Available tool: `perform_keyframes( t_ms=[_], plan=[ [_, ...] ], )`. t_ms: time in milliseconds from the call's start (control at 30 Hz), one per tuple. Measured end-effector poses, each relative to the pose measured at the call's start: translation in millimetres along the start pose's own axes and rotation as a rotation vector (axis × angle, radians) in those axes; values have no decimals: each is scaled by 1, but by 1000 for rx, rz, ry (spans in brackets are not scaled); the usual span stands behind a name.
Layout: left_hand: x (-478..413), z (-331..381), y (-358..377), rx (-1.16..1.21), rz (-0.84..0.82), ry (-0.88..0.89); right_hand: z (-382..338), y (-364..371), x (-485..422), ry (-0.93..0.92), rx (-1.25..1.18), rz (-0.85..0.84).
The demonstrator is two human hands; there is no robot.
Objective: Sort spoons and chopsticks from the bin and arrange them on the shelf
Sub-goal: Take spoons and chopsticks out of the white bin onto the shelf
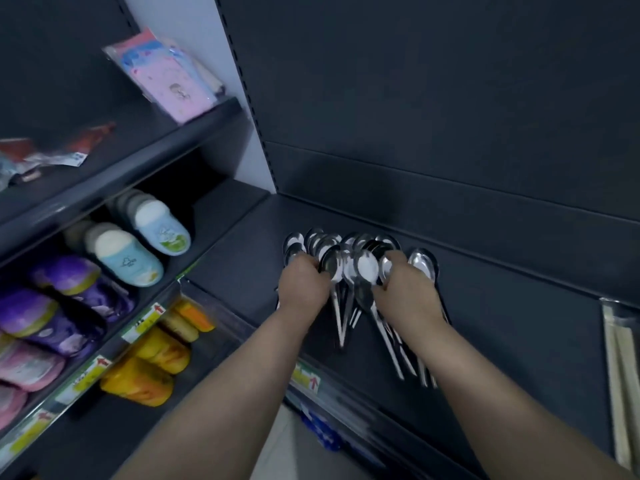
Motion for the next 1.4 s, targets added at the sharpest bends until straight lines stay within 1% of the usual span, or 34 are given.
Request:
perform_keyframes(
  t_ms=[67,133,233,333,400,533,600,667,767,900,967,1067,1167,1300,1400],
  plan=[
    [-10,1,0,-45,16,46,-5,-2,0,-22,169,52],
    [-15,-1,0,-85,19,97,-9,2,2,-81,297,78],
    [-19,-3,-5,-172,7,148,-13,19,-1,-121,401,41],
    [-23,-5,-5,-202,-56,160,-18,26,-2,-81,425,25],
    [-23,-4,-7,-188,-68,208,-21,21,1,-66,402,67],
    [-10,16,-18,-126,-1,417,-18,-1,22,39,374,164],
    [0,30,-14,-146,-40,513,-8,-7,37,125,428,193],
    [15,44,-1,-170,-129,608,6,-8,57,206,473,206],
    [45,63,24,-273,-247,733,26,-11,92,295,507,214],
    [91,88,56,-428,-412,873,51,-16,135,347,528,164],
    [119,104,73,-469,-487,934,68,-27,161,388,526,177],
    [163,131,95,-494,-533,992,100,-56,205,455,514,244],
    [210,164,121,-480,-552,1035,140,-98,256,531,470,364],
    [289,218,163,-372,-557,1072,208,-163,334,589,476,553],
    [350,259,197,-291,-560,1095,261,-203,386,656,509,600]
  ],
)
Point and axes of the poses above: each hand's wrist, its own x-axis away from the middle knuckle, its own y-axis out of the palm, z = x × y, the point moved 6 cm from there along -x, towards the middle knuckle, and after that the axes turned 8 degrees about -z, right-handed, at the moved point
